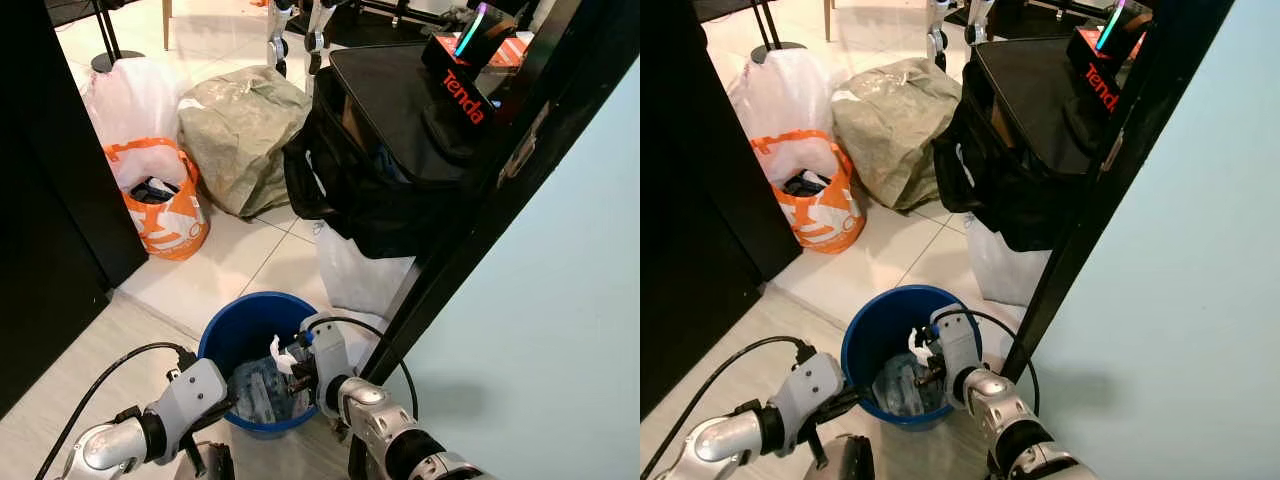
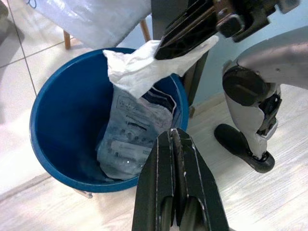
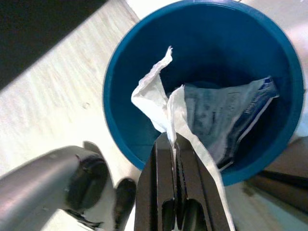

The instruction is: Clean up the room

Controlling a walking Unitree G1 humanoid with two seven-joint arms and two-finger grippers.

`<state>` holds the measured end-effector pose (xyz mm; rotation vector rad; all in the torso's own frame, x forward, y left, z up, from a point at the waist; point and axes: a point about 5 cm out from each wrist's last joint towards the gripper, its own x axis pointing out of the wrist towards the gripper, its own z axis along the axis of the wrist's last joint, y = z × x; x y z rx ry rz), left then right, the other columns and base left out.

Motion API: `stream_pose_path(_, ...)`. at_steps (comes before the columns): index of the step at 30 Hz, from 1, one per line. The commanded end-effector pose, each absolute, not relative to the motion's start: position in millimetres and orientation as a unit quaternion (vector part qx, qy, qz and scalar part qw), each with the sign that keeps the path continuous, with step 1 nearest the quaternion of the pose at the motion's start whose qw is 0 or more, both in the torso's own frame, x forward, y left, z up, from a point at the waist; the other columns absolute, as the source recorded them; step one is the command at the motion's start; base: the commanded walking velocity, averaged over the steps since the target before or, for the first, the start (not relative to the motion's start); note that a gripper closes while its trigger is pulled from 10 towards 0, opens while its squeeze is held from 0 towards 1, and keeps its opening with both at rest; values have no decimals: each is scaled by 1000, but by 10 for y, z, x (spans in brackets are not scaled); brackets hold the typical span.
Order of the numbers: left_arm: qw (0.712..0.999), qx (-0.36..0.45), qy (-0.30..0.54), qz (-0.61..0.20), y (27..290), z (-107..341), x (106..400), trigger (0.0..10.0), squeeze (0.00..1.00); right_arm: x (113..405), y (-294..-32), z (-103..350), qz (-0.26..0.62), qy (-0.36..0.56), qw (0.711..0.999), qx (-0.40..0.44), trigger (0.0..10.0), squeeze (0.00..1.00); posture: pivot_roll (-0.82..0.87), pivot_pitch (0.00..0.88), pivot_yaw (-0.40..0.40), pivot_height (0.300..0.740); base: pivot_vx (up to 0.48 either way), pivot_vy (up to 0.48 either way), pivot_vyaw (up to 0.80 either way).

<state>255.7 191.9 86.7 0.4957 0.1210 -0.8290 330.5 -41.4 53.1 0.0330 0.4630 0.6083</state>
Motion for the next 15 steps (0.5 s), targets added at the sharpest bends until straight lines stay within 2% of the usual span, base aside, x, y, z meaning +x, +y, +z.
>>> stream_pose_path(1, 876, 237, 79, -413, 1945, 808, 2479, 10000, 0, 3203, -11, 586, 339, 232, 909, 63, 10000, 0, 72, 337, -129, 608, 0, 0, 0)
stream_pose_path(7, 872, 241, 80, -417, 1991, 826, 2445, 10000, 0, 3152, 143, 630, 384, 221, 895, 48, 10000, 0, 85, 329, -137, 608, 0, 0, 0)
stream_pose_path(15, 871, 251, 77, -416, 2032, 868, 2436, 10000, 0, 3141, 278, 717, 412, 194, 890, 15, 10000, 0, 101, 320, -147, 608, 0, 0, 0)
